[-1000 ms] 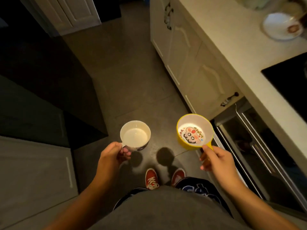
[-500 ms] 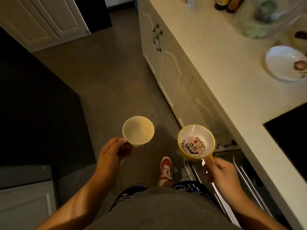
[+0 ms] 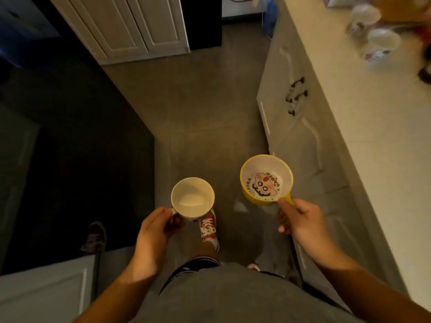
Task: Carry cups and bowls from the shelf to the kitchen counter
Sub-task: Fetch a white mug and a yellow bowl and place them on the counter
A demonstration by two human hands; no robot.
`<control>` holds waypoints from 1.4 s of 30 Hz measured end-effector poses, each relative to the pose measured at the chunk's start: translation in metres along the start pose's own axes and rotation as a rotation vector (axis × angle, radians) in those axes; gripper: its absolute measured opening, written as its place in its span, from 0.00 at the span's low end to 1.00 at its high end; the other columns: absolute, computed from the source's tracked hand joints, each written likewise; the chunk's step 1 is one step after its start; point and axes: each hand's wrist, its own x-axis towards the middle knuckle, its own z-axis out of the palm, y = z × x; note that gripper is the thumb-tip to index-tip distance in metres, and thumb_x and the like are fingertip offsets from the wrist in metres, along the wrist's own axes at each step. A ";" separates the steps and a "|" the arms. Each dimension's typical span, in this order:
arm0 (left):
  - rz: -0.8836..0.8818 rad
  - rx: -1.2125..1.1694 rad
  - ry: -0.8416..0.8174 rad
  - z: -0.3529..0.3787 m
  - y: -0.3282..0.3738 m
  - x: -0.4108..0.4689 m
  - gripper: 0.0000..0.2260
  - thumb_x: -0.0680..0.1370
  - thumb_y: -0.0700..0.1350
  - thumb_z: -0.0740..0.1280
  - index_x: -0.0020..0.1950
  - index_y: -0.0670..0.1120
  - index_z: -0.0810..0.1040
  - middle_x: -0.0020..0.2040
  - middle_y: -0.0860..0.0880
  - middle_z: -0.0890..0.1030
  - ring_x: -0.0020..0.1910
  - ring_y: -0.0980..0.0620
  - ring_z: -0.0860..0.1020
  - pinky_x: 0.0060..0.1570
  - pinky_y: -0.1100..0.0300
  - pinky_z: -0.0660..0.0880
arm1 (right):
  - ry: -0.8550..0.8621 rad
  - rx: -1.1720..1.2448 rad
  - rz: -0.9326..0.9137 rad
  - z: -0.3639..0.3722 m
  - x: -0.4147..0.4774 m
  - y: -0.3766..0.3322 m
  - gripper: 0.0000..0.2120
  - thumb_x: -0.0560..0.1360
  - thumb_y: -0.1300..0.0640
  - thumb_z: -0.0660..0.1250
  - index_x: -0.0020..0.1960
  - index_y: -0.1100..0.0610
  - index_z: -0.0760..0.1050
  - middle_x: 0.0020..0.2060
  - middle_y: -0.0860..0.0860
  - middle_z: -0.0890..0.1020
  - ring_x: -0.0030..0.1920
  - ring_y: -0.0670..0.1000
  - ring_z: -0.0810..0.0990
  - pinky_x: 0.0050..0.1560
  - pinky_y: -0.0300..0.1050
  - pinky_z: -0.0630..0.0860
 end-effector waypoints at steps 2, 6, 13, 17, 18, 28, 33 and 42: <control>0.066 0.123 -0.006 -0.007 0.016 0.037 0.19 0.82 0.33 0.58 0.33 0.45 0.76 0.28 0.56 0.76 0.29 0.63 0.75 0.29 0.71 0.73 | 0.002 0.017 -0.019 0.016 0.028 -0.015 0.16 0.77 0.50 0.65 0.32 0.53 0.80 0.27 0.53 0.82 0.21 0.49 0.79 0.22 0.37 0.73; 0.137 0.280 -0.045 -0.009 0.056 0.105 0.14 0.82 0.36 0.58 0.38 0.37 0.75 0.34 0.54 0.78 0.33 0.62 0.76 0.34 0.70 0.75 | 0.071 0.037 0.013 0.025 0.070 -0.036 0.17 0.78 0.53 0.66 0.31 0.55 0.80 0.27 0.58 0.82 0.19 0.51 0.77 0.21 0.36 0.70; 0.126 0.246 -0.173 0.048 0.119 0.200 0.17 0.82 0.39 0.57 0.36 0.44 0.79 0.32 0.52 0.80 0.33 0.58 0.78 0.35 0.63 0.78 | 0.244 0.027 0.092 -0.002 0.097 -0.053 0.17 0.77 0.52 0.67 0.32 0.55 0.80 0.25 0.60 0.80 0.22 0.56 0.79 0.24 0.42 0.73; -0.005 0.108 -0.255 0.113 0.155 0.248 0.19 0.81 0.41 0.58 0.33 0.49 0.80 0.31 0.50 0.81 0.33 0.55 0.81 0.34 0.62 0.78 | 0.332 0.018 0.190 -0.029 0.122 -0.063 0.18 0.77 0.53 0.66 0.30 0.57 0.79 0.24 0.59 0.81 0.22 0.54 0.79 0.26 0.45 0.74; -0.025 0.083 -0.274 0.130 0.164 0.260 0.20 0.81 0.41 0.59 0.32 0.50 0.80 0.30 0.50 0.81 0.34 0.53 0.80 0.36 0.59 0.78 | 0.352 0.010 0.195 -0.036 0.131 -0.065 0.19 0.77 0.54 0.66 0.29 0.58 0.79 0.24 0.58 0.81 0.22 0.53 0.79 0.28 0.46 0.75; -0.067 0.102 -0.396 0.288 0.259 0.337 0.12 0.81 0.38 0.57 0.39 0.39 0.75 0.28 0.48 0.80 0.30 0.50 0.79 0.37 0.53 0.75 | 0.416 -0.040 0.121 -0.111 0.256 -0.105 0.16 0.76 0.55 0.67 0.30 0.57 0.78 0.25 0.54 0.82 0.22 0.49 0.79 0.28 0.47 0.77; -0.053 0.105 -0.455 0.338 0.296 0.359 0.12 0.81 0.36 0.56 0.40 0.37 0.73 0.29 0.45 0.78 0.30 0.49 0.78 0.36 0.53 0.75 | 0.446 -0.040 0.099 -0.135 0.300 -0.123 0.16 0.75 0.54 0.68 0.29 0.53 0.78 0.25 0.48 0.82 0.22 0.46 0.78 0.27 0.44 0.75; -0.005 0.244 -0.687 0.406 0.333 0.433 0.13 0.81 0.39 0.58 0.40 0.36 0.76 0.34 0.42 0.78 0.37 0.45 0.77 0.42 0.50 0.76 | 0.596 -0.006 0.227 -0.141 0.345 -0.149 0.16 0.76 0.56 0.68 0.30 0.51 0.77 0.27 0.44 0.83 0.22 0.45 0.80 0.27 0.38 0.76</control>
